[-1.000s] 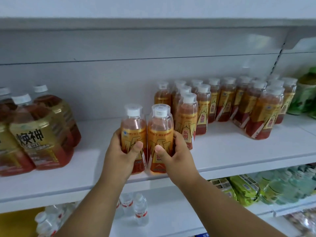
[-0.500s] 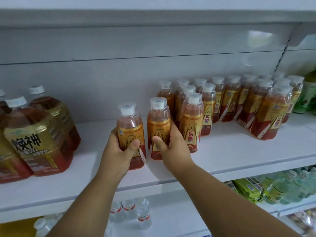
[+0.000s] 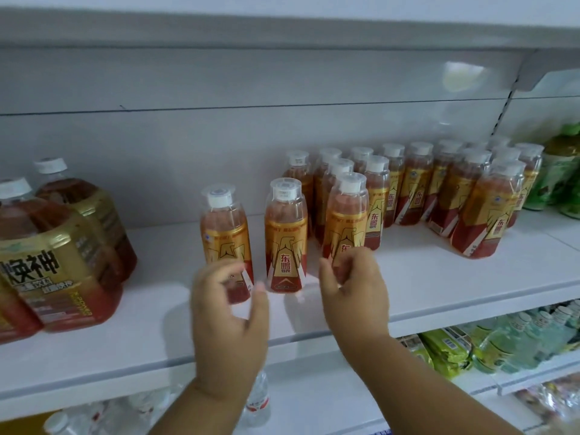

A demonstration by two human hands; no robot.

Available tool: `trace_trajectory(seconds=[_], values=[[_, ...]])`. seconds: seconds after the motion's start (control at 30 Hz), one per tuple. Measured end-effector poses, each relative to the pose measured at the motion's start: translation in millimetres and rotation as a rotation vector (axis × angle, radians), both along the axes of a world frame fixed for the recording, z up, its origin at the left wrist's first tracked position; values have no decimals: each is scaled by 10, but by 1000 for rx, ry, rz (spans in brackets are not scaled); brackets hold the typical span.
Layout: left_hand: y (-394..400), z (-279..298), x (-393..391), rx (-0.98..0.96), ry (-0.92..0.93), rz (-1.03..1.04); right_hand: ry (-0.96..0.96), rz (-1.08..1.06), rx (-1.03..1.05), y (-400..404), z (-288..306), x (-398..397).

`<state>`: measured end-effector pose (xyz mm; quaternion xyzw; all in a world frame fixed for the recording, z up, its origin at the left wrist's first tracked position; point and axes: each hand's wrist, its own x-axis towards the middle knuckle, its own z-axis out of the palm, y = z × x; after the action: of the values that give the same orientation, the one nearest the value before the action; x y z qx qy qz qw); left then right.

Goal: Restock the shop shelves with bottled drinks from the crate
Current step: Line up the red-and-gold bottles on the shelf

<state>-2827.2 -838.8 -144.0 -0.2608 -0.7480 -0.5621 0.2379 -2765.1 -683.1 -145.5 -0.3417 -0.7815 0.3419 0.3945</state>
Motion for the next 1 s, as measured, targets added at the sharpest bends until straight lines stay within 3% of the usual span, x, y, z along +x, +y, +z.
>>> trace_trajectory(seconds=[0.07,0.2,0.4,0.6,1.0], values=[[185,-47,170,-131,-33,-119,67,-145,11,140,31,37],[490,-91,369,-254,-143,-120,-91,-220,52,287,173,-97],[725,-5,236,-195,-257,-76,-62,-108,44,442,106,-145],[772,-38,70,-240,-241,65,-75,3,50,565,98,-67],[1032,61,-79,-313,-199,134,-82,33,94,557,66,-50]])
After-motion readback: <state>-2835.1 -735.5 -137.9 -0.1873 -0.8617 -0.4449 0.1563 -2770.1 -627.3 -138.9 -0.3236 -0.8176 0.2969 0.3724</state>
